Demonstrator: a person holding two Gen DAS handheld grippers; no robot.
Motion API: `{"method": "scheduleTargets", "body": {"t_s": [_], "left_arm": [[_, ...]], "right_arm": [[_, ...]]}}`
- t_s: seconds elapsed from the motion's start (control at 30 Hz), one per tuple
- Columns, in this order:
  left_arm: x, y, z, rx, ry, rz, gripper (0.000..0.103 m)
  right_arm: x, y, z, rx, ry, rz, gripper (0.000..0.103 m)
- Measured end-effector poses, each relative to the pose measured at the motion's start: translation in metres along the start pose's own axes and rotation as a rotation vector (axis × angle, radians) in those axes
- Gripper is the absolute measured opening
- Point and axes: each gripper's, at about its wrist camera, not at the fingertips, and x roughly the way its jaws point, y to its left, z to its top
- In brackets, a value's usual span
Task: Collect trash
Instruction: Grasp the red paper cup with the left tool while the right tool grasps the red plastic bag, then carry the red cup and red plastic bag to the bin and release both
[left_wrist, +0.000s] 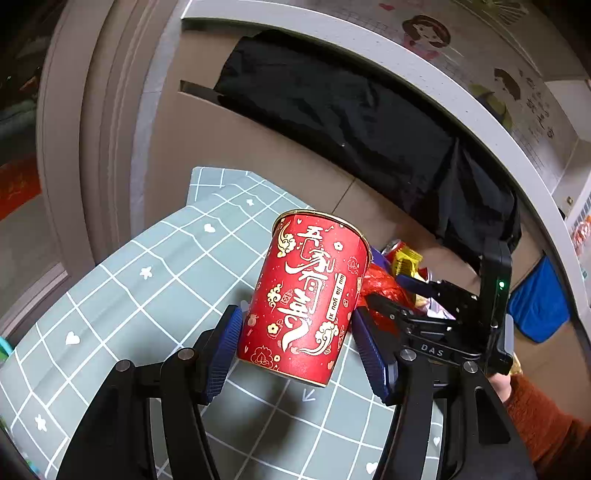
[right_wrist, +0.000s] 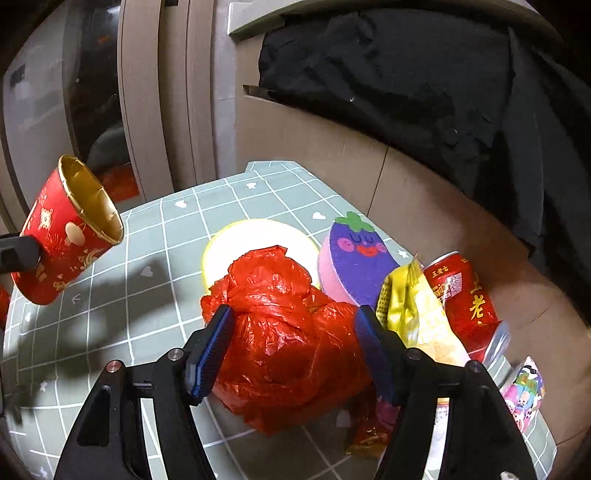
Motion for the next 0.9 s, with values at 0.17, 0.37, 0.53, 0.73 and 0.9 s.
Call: {"method": "scheduleTargets", "body": {"t_s": [0.17, 0.37, 0.53, 0.73, 0.9], "left_arm": [[0.006, 0.000, -0.002, -0.025, 0.014, -0.007, 0.062], [0.008, -0.012, -0.005, -0.015, 0.023, -0.029, 0.062], [0.004, -0.023, -0.008, 0.000, 0.019, -0.029, 0.062], [-0.002, -0.031, -0.012, 0.011, 0.012, -0.018, 0.062], [-0.005, -0.049, -0.009, 0.033, -0.010, -0.028, 0.062]], "right_arm": [[-0.005, -0.012, -0.006, 0.056, 0.039, 0.031, 0.063], [-0.029, -0.021, -0.021, 0.126, 0.054, 0.050, 0.042], [-0.056, -0.022, -0.031, 0.164, 0.029, 0.078, 0.039], [-0.094, -0.026, -0.042, 0.205, -0.010, 0.088, 0.039], [-0.134, -0.037, -0.051, 0.252, -0.073, 0.049, 0.039]]}}
